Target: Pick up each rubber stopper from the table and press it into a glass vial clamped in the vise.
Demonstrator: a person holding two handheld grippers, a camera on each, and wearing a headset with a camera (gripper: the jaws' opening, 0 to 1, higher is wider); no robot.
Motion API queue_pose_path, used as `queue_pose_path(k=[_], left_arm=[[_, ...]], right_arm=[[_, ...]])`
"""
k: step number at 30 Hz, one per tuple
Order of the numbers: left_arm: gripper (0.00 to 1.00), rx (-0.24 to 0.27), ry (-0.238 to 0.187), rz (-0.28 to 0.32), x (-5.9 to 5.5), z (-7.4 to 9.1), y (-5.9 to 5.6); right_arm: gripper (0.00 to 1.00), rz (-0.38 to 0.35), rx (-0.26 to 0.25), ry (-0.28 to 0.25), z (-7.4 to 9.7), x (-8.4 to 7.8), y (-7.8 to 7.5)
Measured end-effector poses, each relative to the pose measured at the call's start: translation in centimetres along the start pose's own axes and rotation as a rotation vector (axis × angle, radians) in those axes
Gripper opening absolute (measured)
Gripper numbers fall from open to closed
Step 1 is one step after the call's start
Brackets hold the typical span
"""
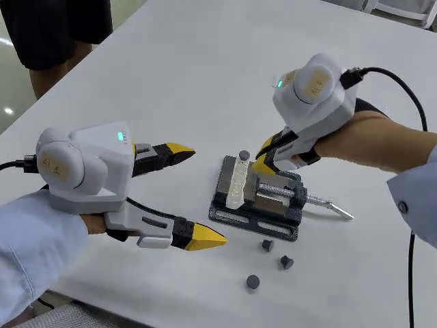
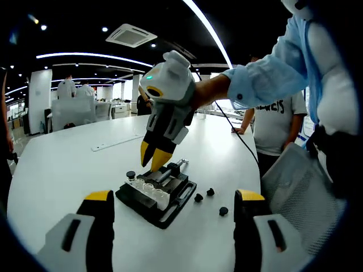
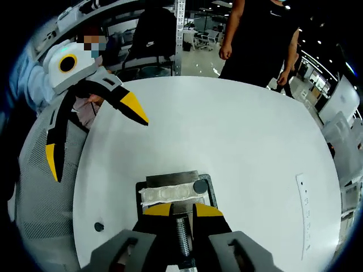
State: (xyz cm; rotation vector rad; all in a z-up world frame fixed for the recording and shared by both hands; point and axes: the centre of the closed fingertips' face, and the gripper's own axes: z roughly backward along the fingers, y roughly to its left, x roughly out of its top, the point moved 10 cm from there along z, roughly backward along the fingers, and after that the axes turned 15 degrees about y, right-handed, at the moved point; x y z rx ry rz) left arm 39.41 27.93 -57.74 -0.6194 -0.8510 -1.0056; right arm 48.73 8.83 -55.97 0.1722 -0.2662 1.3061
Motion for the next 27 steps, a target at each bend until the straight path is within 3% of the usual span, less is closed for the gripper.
queue_pose_path(k=[6, 19, 27], left_arm=[[0.84, -0.010, 0.008, -0.003, 0.0, -0.1, -0.4], [0.85, -0.033, 0.031, -0.007, -0.3, -0.3, -1.2], [0.84, -0.048, 0.045, -0.015, -0.5, -0.4, -2.0]], right_arm=[[0.22, -0.073, 0.007, -0.087, 0.2, -1.8, 2.0], [0.41, -0.189, -0.003, -0.207, 0.4, -5.3, 5.7], [0.41, -0.258, -0.017, -0.251, 0.5, -7.8, 8.2]])
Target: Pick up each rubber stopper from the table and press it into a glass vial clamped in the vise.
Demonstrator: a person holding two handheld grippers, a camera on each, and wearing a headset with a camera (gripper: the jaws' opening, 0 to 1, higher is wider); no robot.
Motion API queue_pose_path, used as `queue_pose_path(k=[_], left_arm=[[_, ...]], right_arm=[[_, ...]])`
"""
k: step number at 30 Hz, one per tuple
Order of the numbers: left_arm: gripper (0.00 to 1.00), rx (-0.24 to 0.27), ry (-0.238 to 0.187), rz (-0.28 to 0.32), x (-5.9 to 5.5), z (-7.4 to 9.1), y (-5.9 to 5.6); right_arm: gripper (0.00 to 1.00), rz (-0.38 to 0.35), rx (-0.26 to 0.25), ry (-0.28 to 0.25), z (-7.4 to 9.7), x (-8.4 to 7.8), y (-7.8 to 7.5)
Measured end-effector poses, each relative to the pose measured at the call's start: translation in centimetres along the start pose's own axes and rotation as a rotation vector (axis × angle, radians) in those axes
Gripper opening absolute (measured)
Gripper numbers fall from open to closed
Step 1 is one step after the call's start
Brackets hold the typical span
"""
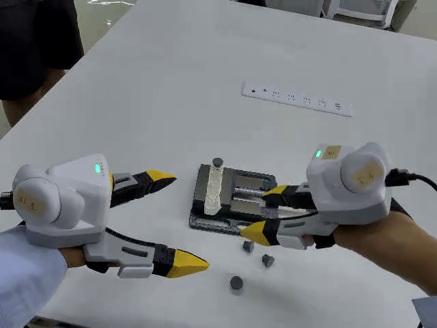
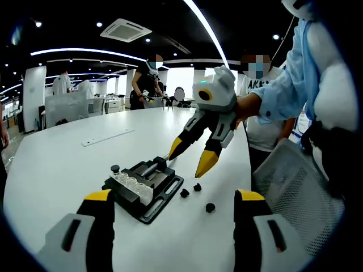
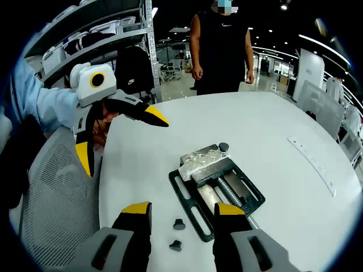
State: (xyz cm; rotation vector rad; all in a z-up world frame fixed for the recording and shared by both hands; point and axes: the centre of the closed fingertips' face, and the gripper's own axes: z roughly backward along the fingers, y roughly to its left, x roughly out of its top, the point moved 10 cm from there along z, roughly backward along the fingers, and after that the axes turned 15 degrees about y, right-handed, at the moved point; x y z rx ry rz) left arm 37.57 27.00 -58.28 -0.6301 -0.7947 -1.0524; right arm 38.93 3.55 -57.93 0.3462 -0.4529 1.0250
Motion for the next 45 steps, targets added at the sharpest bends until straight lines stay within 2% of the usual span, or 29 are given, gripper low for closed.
queue_pose_path(k=[7, 14, 19, 20, 23, 28, 30, 35, 38, 45], left_arm=[[0.84, -0.013, 0.016, -0.010, -0.2, -0.2, -0.7], [0.83, -0.025, 0.022, -0.020, 0.0, -0.3, -1.6], [0.83, -0.026, 0.021, -0.032, 0.2, -0.1, -2.1], [0.83, -0.027, 0.023, -0.035, 0.1, -0.1, -2.1], [0.83, -0.021, 0.032, -0.048, -0.1, 0.0, -2.3], [0.83, -0.007, 0.039, -0.063, -0.4, 0.3, -2.6], [0.83, -0.004, 0.048, -0.070, -0.5, 0.3, -2.6], [0.83, 0.001, 0.041, -0.070, -0.7, 0.5, -2.9], [0.83, 0.005, 0.036, -0.064, -0.9, 0.7, -2.9], [0.83, 0.020, 0.020, -0.057, -1.2, 1.0, -3.1]], right_arm=[[0.42, -0.033, 0.007, -0.004, 0.5, -2.0, 1.5], [0.40, -0.023, 0.007, 0.016, 0.8, -3.1, 2.9], [0.38, 0.062, 0.022, 0.083, 0.5, -2.9, 3.7], [0.37, 0.086, 0.040, 0.117, 0.4, -2.8, 4.0], [0.31, 0.150, 0.040, 0.169, 0.0, -2.3, 4.5], [0.22, 0.209, 0.051, 0.271, -0.9, -1.5, 5.3], [0.18, 0.227, 0.056, 0.294, -1.4, -1.1, 5.5], [0.16, 0.282, 0.061, 0.347, -2.2, -0.2, 6.1], [0.15, 0.290, 0.060, 0.379, -2.8, 0.0, 6.4], [0.12, 0.247, 0.047, 0.437, -3.6, 0.2, 6.5]])
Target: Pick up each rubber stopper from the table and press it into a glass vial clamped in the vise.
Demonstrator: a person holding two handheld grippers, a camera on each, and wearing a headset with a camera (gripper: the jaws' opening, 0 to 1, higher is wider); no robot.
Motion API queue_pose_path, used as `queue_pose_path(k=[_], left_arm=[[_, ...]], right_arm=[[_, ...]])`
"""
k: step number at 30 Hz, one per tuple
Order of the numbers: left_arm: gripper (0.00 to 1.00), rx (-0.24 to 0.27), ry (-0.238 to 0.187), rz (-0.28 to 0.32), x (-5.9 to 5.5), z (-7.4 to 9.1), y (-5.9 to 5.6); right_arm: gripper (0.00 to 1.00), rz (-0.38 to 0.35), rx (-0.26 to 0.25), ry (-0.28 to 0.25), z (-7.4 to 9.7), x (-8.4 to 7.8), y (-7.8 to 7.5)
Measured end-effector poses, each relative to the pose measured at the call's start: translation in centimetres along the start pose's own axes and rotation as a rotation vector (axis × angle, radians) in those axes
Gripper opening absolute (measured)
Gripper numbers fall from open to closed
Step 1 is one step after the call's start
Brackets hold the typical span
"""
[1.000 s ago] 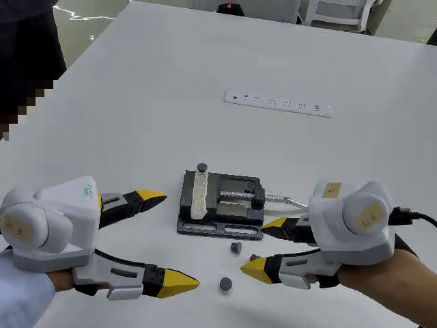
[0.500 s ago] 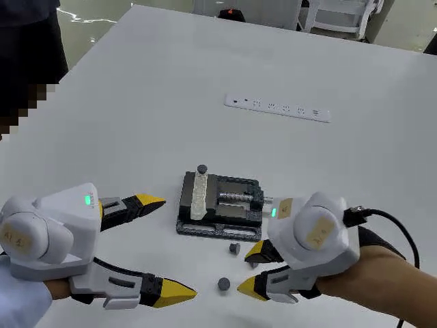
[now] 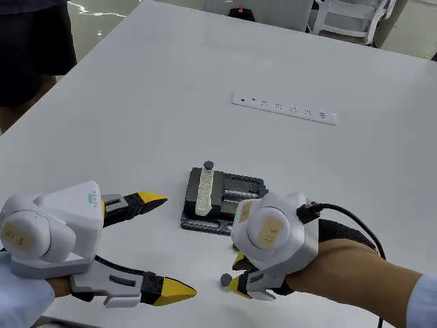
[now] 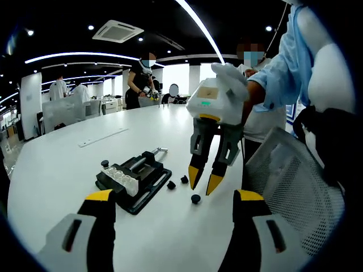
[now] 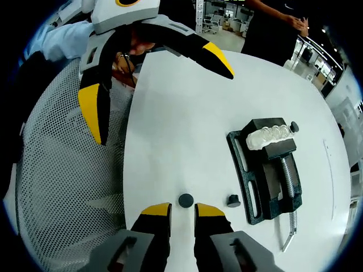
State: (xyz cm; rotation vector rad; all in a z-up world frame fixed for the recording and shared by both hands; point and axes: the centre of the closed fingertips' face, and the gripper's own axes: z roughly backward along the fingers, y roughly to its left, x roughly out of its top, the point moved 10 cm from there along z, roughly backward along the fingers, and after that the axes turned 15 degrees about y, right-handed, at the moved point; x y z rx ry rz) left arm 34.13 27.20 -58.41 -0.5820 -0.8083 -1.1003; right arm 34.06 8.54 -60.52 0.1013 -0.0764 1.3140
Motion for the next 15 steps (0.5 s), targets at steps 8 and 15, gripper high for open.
queue_pose_path(k=[8, 15], left_arm=[[0.83, 0.006, -0.027, 0.008, 0.1, 0.1, 0.0], [0.82, 0.013, -0.044, 0.017, 0.1, 0.3, 0.0]], right_arm=[[0.12, -0.022, -0.011, 0.050, -0.8, 0.5, -0.2], [0.11, -0.014, -0.015, 0.072, -1.1, 1.1, -0.3]])
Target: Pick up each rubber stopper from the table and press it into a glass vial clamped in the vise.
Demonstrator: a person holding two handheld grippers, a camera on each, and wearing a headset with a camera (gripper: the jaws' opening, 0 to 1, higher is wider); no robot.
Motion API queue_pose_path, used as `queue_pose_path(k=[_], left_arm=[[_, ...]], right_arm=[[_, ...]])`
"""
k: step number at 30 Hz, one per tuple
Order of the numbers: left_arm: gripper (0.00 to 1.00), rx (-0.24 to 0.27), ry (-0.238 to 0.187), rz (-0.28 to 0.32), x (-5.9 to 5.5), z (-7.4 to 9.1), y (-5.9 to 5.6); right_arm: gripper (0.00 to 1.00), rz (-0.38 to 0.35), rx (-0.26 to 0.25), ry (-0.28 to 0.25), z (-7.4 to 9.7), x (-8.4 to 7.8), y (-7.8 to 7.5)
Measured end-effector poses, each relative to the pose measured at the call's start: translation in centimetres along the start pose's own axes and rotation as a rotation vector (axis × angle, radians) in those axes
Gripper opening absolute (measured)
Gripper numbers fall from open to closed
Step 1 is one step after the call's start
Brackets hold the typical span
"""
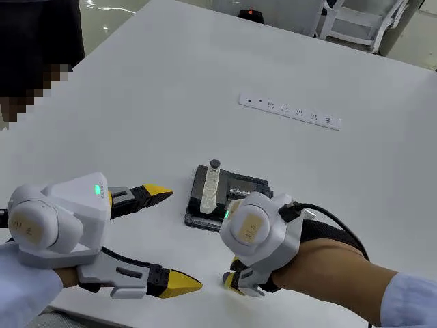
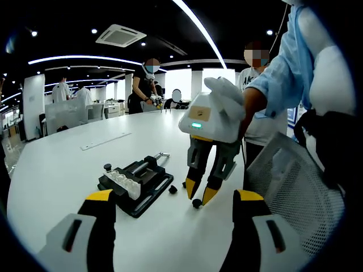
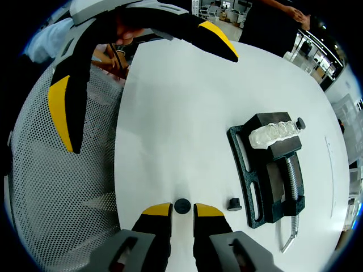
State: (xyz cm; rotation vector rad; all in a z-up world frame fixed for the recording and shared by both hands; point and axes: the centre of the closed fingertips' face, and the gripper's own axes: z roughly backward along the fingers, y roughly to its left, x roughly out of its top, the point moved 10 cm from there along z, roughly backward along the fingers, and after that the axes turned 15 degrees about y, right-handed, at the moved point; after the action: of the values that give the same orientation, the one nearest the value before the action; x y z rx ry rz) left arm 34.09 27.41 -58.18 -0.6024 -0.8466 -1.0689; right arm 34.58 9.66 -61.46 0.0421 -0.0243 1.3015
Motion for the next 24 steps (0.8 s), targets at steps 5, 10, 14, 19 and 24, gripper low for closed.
queue_pose_path(k=[5, 10, 14, 19, 24], left_arm=[[0.82, 0.005, -0.001, 0.006, -0.10, 0.11, 0.05], [0.82, 0.005, -0.001, 0.009, -0.13, 0.12, 0.02], [0.82, 0.004, 0.002, 0.010, -0.11, 0.04, -0.01], [0.81, -0.001, 0.001, 0.013, -0.02, -0.06, 0.00], [0.81, -0.017, -0.001, 0.036, -0.05, -0.24, 0.17]], right_arm=[[0.11, 0.008, 0.002, 0.022, -0.33, 0.15, -0.01], [0.11, 0.017, 0.000, 0.037, -0.68, 0.09, 0.07], [0.09, 0.022, -0.005, 0.041, -0.79, 0.10, 0.05], [0.08, 0.022, -0.003, 0.040, -0.79, 0.05, 0.01], [0.08, 0.018, 0.005, 0.032, -0.39, -0.24, -0.15]])
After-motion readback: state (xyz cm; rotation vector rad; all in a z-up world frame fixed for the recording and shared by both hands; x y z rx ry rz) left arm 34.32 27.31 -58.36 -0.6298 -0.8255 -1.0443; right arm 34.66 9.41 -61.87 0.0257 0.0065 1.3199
